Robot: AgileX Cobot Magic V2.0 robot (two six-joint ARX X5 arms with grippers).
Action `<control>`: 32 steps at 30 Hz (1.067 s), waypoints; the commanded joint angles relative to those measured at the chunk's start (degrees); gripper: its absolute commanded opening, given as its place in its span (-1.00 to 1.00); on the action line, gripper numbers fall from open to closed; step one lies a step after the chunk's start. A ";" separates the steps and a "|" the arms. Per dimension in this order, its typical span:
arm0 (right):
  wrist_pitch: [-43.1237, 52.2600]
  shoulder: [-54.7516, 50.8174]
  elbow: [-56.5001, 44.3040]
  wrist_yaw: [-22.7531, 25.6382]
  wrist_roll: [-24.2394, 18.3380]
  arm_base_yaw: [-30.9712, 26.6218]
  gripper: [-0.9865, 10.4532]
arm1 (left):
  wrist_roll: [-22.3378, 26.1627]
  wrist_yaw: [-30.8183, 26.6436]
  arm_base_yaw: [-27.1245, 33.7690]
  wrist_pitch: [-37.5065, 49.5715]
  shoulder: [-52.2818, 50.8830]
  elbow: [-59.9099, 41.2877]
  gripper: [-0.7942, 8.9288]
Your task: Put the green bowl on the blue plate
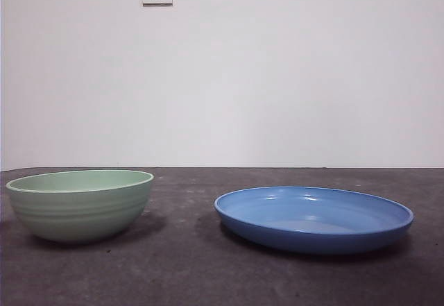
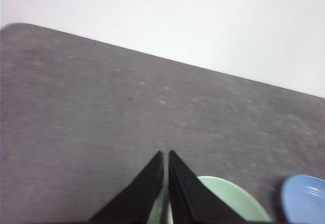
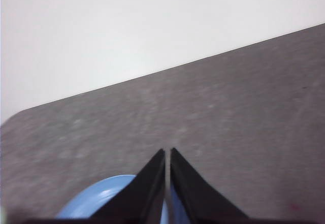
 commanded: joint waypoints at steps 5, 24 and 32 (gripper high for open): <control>-6.47 9.90 10.62 -7.45 0.07 0.85 -0.81 | -0.96 7.52 -2.25 -3.17 9.70 12.74 -0.80; -23.08 30.38 33.86 -19.65 -14.86 10.56 -0.81 | 4.28 23.87 -11.69 -17.64 32.33 34.64 -0.80; -23.21 32.17 34.16 -25.11 -16.90 13.00 -0.80 | 5.16 25.16 -15.50 -17.75 35.21 34.91 -0.78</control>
